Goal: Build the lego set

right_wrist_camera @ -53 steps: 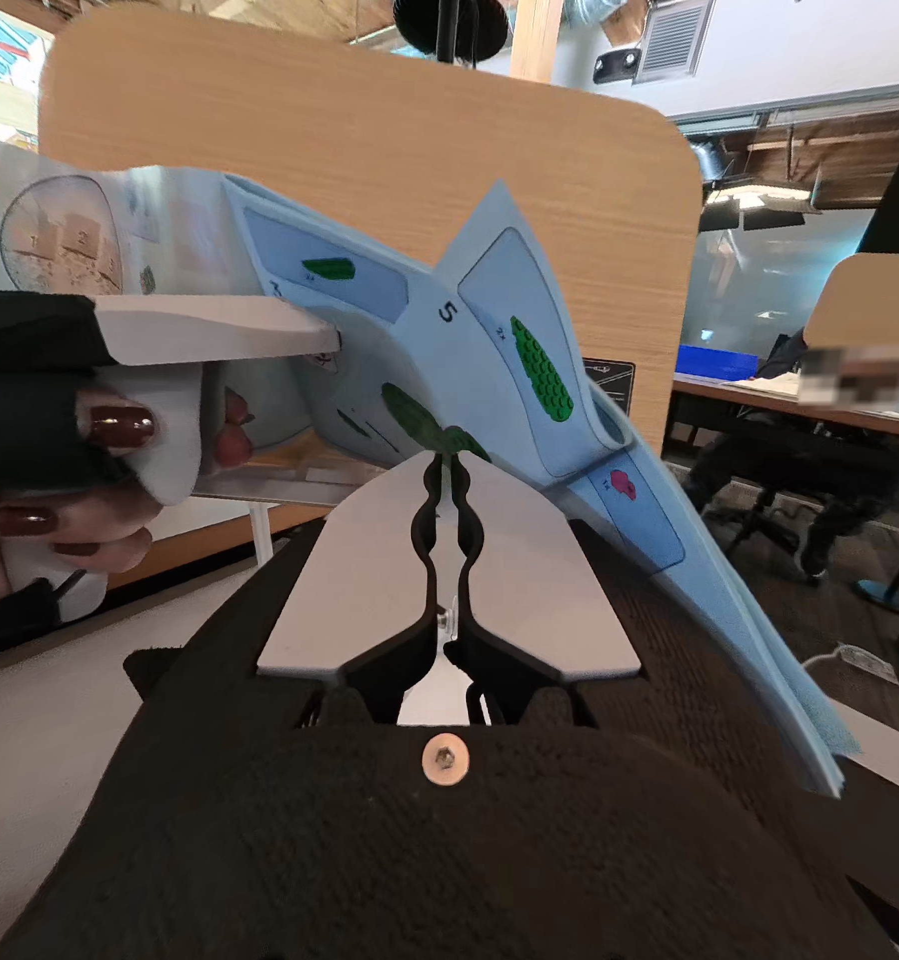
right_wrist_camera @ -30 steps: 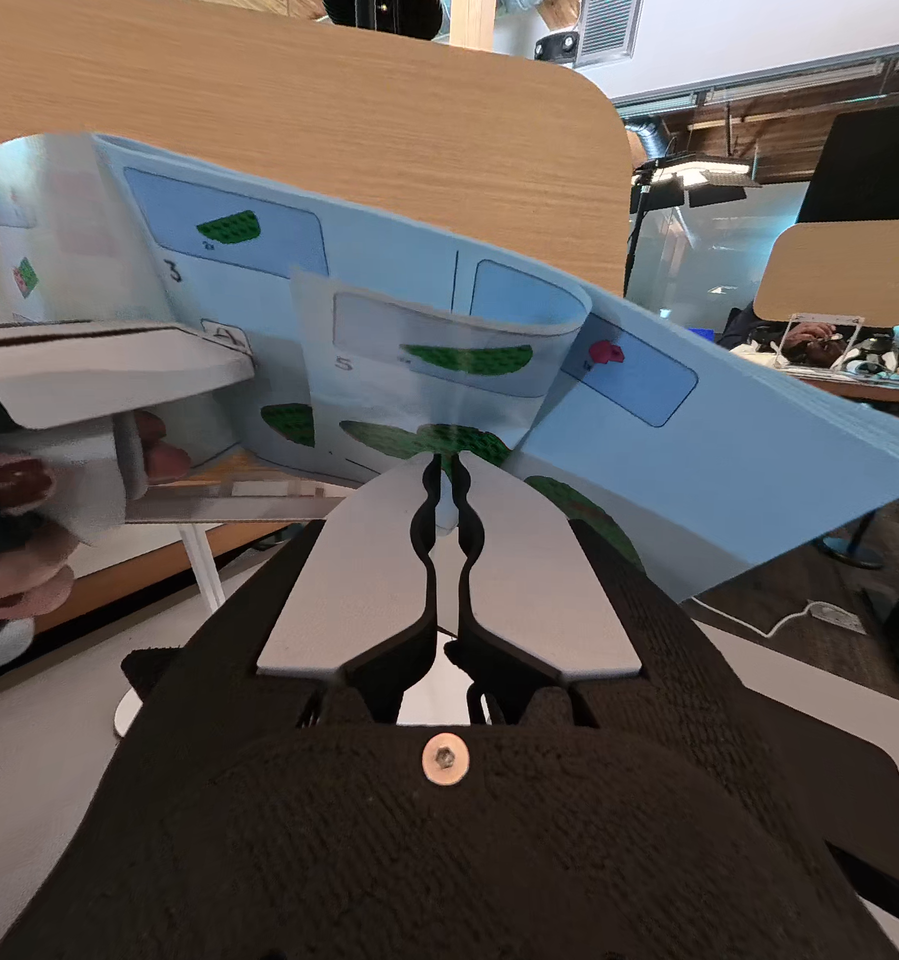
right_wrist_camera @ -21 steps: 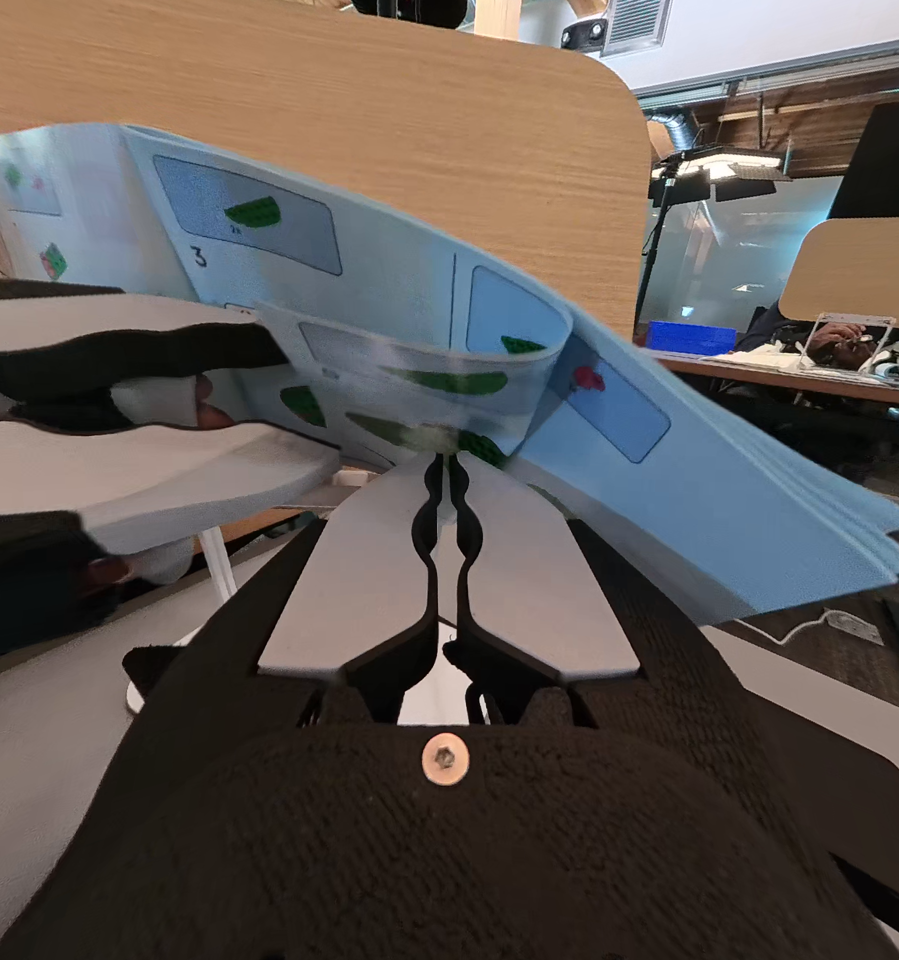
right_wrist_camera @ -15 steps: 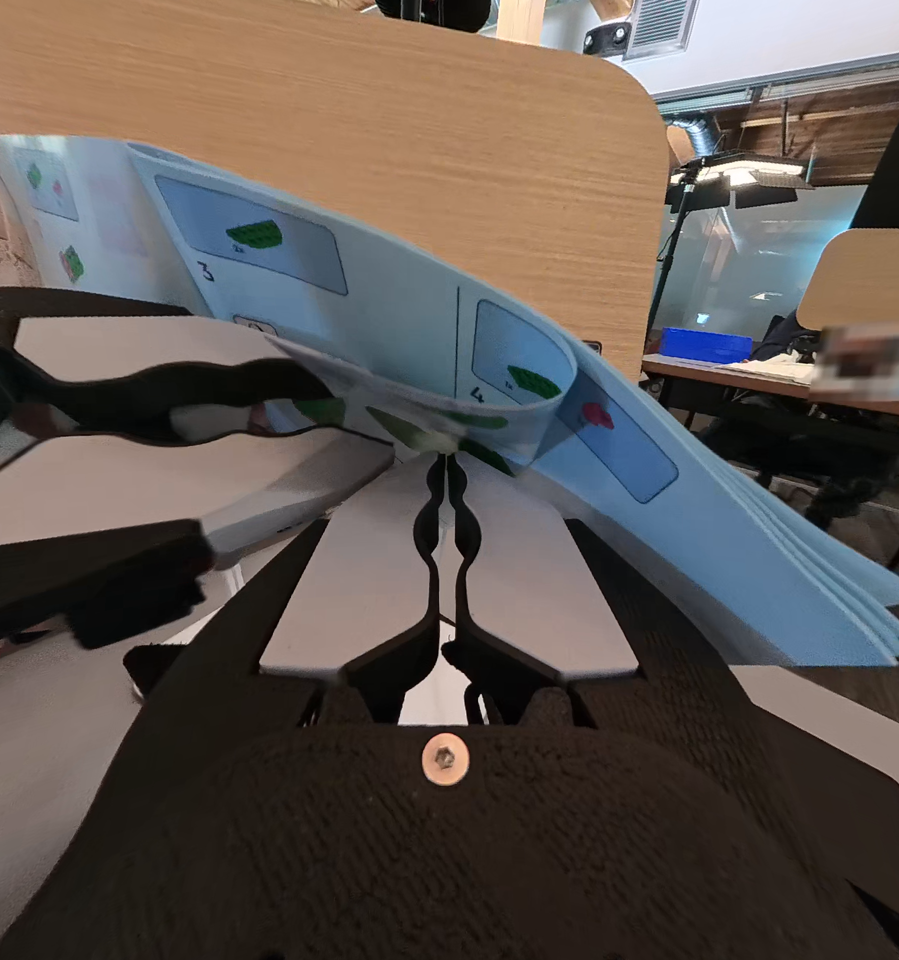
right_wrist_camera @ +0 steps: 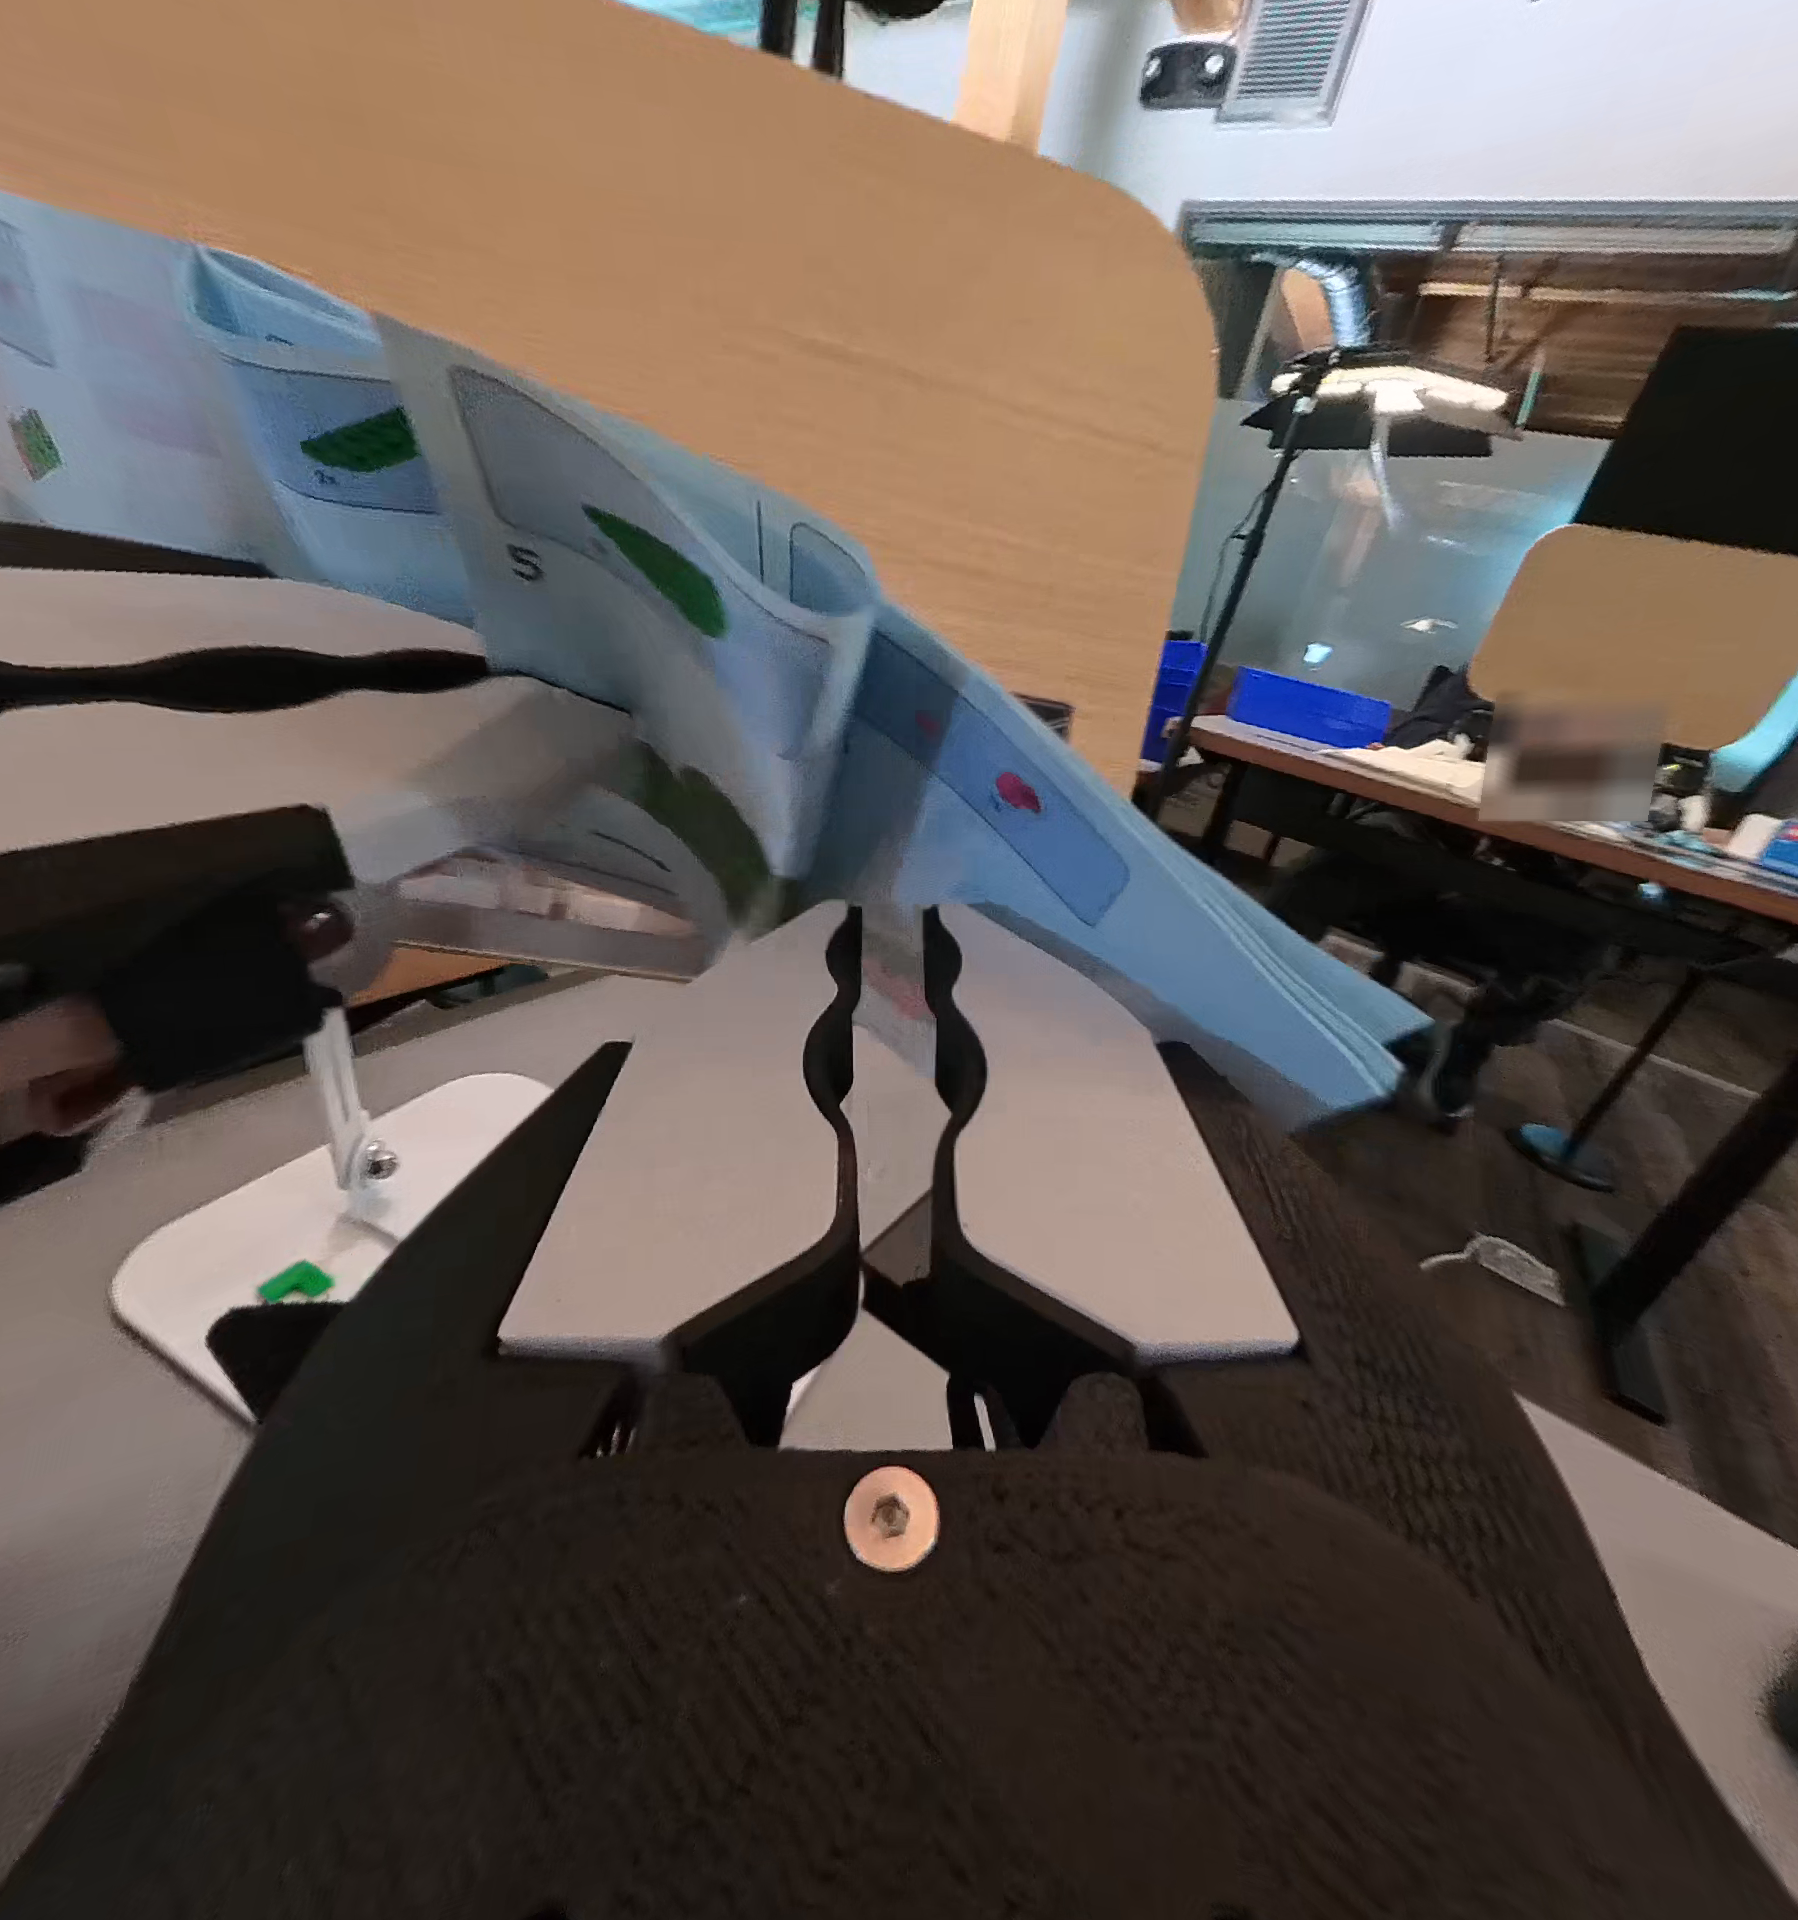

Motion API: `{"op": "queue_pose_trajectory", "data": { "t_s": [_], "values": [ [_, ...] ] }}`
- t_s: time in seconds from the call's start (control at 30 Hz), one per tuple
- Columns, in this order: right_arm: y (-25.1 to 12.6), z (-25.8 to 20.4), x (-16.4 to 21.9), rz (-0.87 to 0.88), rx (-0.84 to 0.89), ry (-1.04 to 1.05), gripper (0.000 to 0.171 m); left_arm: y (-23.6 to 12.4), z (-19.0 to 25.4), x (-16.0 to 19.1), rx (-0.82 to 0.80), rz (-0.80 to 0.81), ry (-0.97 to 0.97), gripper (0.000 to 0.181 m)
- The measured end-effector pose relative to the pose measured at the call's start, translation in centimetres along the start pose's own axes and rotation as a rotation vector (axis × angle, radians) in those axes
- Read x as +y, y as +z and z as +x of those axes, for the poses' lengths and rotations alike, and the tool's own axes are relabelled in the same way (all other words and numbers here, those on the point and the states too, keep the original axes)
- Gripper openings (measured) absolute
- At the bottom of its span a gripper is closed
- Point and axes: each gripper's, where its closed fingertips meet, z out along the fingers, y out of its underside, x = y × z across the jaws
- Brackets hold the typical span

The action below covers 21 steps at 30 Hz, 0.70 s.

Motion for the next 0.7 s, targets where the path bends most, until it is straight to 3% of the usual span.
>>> {"op": "queue_pose_trajectory", "data": {
  "t_s": [0.03,0.17,0.3,0.47,0.7],
  "values": [
    [0.0,0.5,-0.2,-0.001,0.024,-0.022,0.01,0.0,-0.4,-0.1,-0.015,0.005,-0.026,0.0],
    [0.6,2.4,-1.0,-0.042,0.063,-0.144,0.017,-0.3,-1.7,0.1,-0.058,0.009,-0.115,0.0],
    [2.2,3.0,-1.8,-0.087,-0.008,-0.212,0.021,-1.0,-3.5,0.0,-0.104,0.025,-0.2,0.0],
    [4.8,0.7,-2.0,-0.117,-0.13,-0.225,0.02,-2.5,-5.6,-0.7,-0.118,0.021,-0.276,0.0],
    [8.9,-1.0,0.0,-0.193,-0.122,-0.414,0.016,-6.3,-8.4,-0.3,-0.142,-0.079,-0.405,0.0]
  ]
}}
